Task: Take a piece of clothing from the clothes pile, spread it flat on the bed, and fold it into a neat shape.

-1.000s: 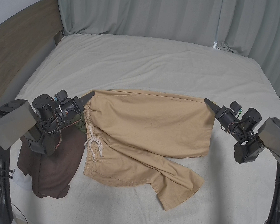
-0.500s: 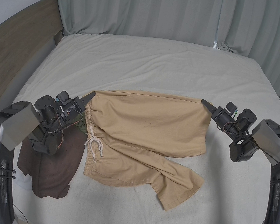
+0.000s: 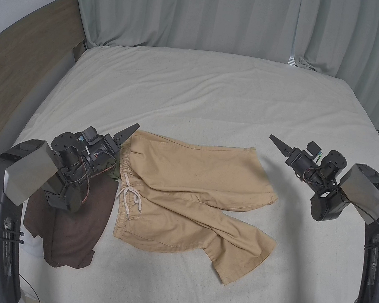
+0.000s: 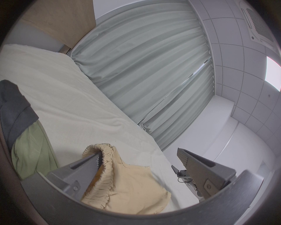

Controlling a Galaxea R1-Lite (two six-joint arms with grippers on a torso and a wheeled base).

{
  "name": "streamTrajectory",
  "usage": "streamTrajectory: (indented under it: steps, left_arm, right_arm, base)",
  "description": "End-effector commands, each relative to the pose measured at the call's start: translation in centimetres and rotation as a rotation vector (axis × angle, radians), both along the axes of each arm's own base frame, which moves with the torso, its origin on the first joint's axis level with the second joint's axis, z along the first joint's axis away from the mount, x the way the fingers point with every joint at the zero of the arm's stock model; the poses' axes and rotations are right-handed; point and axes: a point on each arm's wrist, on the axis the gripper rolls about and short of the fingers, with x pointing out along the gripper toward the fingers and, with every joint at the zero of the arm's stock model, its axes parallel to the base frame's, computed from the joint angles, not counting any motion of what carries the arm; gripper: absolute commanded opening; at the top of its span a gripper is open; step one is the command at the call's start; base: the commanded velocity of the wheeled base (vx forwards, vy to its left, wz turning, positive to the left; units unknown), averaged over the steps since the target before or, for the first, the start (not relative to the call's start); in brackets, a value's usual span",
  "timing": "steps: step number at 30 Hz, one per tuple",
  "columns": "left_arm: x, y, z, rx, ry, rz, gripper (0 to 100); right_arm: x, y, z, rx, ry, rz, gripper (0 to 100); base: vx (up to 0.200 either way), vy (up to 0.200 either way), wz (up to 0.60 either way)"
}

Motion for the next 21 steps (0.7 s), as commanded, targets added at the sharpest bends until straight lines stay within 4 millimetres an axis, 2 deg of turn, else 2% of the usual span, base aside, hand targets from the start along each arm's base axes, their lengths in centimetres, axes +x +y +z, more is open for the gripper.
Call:
streamTrajectory:
  steps: [1, 4, 12, 18, 19, 21]
  left_arm:
    - [-0.6, -0.1, 0.0, 0.003, 0.02, -0.011, 100]
    - [-1.1, 0.3, 0.9, 0.005, 0.014, -0.009, 100]
    - [-4.0, 0.9, 3.1, 0.022, 0.019, -0.023, 100]
    - [-5.7, 1.9, 4.5, 0.034, 0.015, -0.026, 100]
    - [-6.4, 2.5, 4.8, 0.041, 0.022, -0.025, 100]
    - [-6.8, 2.9, 5.0, 0.046, 0.023, -0.017, 100]
  right_arm:
    - [-2.2, 0.4, 0.6, -0.034, 0.019, 0.001, 100]
    - [-3.4, 0.6, 0.8, -0.049, 0.026, 0.003, 100]
    - [-6.2, 0.4, 1.8, -0.069, 0.06, -0.032, 100]
    - [-8.4, 0.3, 3.2, -0.071, 0.073, -0.033, 100]
    - [-9.6, 0.2, 3.4, -0.076, 0.092, -0.032, 100]
    - [-10.6, 0.2, 3.4, -0.079, 0.112, -0.03, 100]
  base:
    - [0.0, 0.0, 0.0]
    - [0.0, 0.0, 0.0]
    - [0.0, 0.0, 0.0]
    - [0.0, 0.0, 0.0]
    - [0.0, 0.0, 0.0]
    - [0.0, 0.0, 0.0]
